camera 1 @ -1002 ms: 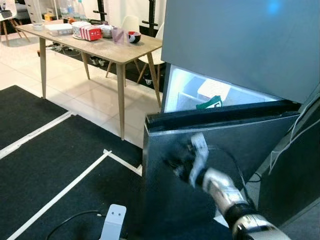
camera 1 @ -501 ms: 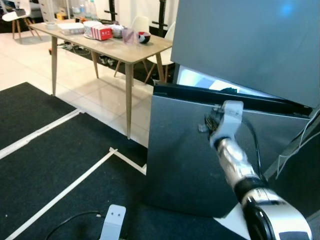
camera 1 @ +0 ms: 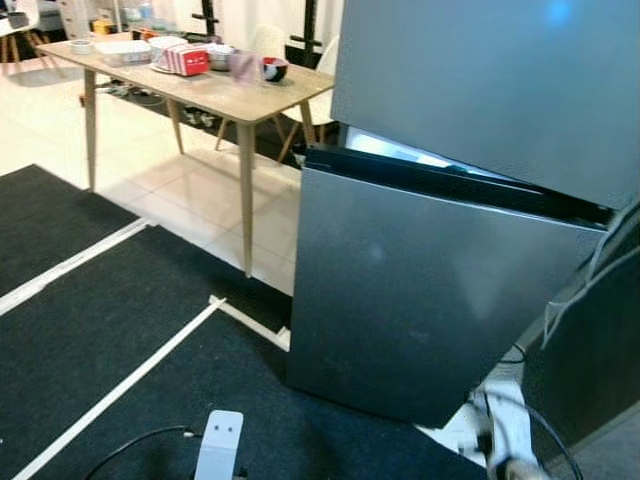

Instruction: Restocking fridge

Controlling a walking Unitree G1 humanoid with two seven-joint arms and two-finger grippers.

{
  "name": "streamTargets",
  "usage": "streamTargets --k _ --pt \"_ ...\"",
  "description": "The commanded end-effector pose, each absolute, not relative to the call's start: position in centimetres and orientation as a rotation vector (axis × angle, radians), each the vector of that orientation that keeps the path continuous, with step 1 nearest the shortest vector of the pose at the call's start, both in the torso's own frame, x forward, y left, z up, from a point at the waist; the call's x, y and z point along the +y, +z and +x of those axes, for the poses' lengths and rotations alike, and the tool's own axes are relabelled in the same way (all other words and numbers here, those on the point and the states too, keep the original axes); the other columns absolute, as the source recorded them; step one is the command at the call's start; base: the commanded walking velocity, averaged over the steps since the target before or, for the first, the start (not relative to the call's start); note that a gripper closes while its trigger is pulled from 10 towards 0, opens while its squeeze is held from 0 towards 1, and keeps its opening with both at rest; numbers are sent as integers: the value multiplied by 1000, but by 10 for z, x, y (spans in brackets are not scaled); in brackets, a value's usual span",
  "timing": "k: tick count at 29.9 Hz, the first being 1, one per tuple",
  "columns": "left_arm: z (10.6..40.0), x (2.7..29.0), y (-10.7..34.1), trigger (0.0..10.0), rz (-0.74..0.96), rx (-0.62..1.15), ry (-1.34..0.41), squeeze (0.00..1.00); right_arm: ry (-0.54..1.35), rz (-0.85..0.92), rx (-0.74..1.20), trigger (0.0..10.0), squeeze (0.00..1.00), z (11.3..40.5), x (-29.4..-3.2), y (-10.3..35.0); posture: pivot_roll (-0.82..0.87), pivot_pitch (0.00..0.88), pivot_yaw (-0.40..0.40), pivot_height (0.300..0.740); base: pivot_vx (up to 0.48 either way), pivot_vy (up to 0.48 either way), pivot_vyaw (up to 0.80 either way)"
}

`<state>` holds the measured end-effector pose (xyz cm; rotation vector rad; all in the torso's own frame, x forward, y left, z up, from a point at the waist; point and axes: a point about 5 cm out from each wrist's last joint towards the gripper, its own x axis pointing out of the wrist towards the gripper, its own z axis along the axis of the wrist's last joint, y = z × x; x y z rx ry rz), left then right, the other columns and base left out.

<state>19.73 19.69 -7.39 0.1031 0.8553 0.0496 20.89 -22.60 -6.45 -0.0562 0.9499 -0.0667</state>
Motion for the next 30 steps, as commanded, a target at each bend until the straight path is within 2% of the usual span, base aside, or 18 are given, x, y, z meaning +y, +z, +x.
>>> streamTargets --k 1,7,16,30 --pt "194 193 -76 10000 83 860 57 0 -98 -52 962 10000 0 204 -232 -66 23 0 -108 738 0 0 0" --pt "194 193 -76 10000 85 869 60 0 -98 -53 970 10000 0 198 -233 -69 24 0 -106 738 0 0 0" --pt "194 193 -76 10000 86 875 50 0 -46 -102 974 10000 0 197 -230 -70 24 0 -106 738 268 0 0" --pt "195 193 -76 10000 97 869 33 0 -43 -77 980 10000 0 193 -221 -74 18 0 -102 738 253 0 0"
